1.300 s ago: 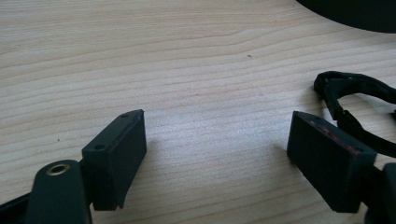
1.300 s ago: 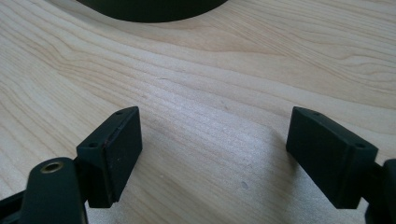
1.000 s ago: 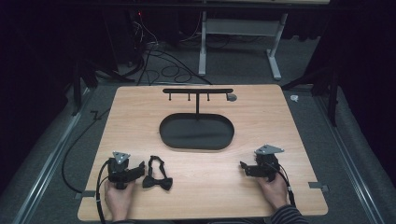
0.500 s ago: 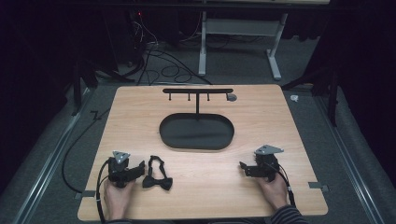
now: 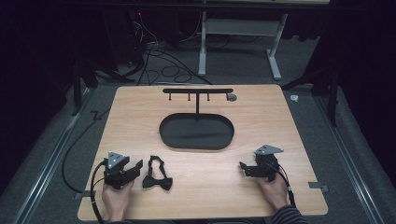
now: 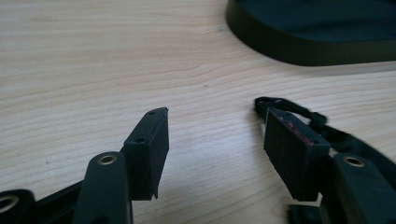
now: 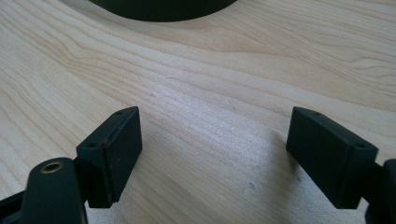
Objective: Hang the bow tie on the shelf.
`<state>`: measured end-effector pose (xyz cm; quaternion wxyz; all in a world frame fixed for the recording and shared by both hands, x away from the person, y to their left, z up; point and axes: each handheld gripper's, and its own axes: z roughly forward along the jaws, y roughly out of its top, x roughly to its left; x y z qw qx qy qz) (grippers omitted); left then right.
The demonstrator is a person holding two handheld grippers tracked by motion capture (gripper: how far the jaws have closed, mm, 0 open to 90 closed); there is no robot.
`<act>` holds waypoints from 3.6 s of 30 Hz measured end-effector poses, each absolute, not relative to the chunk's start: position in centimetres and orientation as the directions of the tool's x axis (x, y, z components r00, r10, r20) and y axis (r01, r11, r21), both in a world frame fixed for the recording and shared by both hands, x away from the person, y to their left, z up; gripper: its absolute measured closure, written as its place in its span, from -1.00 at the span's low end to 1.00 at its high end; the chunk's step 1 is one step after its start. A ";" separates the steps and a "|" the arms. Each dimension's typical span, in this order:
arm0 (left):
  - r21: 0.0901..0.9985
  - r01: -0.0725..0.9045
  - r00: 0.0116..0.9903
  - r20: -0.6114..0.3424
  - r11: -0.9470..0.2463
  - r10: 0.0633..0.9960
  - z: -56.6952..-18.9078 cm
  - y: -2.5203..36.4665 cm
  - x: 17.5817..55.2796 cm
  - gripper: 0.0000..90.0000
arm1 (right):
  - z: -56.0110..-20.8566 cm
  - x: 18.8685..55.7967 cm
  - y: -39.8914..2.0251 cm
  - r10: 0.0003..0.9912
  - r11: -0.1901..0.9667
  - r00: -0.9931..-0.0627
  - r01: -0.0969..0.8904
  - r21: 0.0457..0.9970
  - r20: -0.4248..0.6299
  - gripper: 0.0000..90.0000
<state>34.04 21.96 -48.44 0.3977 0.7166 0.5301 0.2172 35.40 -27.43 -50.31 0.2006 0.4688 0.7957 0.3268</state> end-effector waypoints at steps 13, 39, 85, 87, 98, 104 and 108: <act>0.732 0.658 0.392 -0.131 -0.178 0.911 -47.6 19.1 34.8 -0.03 | -50.3 35.4 -27.4 0.875 0.349 -0.483 0.616 0.706 -0.011 -0.57; 0.670 0.687 0.431 -0.062 -0.283 0.900 -49.4 17.4 36.0 0.95 | -50.3 35.3 -27.4 0.868 0.358 -0.496 0.609 0.708 -0.013 -0.57; 0.835 0.500 0.566 -0.116 -0.228 0.816 -39.1 16.3 37.0 0.95 | -50.3 35.3 -27.3 0.864 0.364 -0.503 0.605 0.709 -0.014 -0.56; 0.838 0.498 0.571 -0.121 -0.225 0.812 -38.9 16.2 37.1 0.95 | -50.3 35.3 -27.3 0.863 0.365 -0.504 0.604 0.709 -0.014 -0.56; 0.849 0.476 0.600 -0.122 -0.229 0.791 -37.5 14.4 38.2 0.95 | -50.3 35.3 -27.3 0.859 0.369 -0.511 0.601 0.709 -0.014 -0.56; 0.854 0.458 0.615 -0.103 -0.248 0.782 -36.3 13.5 38.8 0.95 | -50.3 35.3 -27.3 0.859 0.369 -0.511 0.601 0.709 -0.014 -0.57; 0.863 0.452 0.621 -0.121 -0.228 0.774 -35.7 13.3 39.3 0.95 | -50.3 35.3 -27.3 0.859 0.369 -0.512 0.601 0.709 -0.014 -0.56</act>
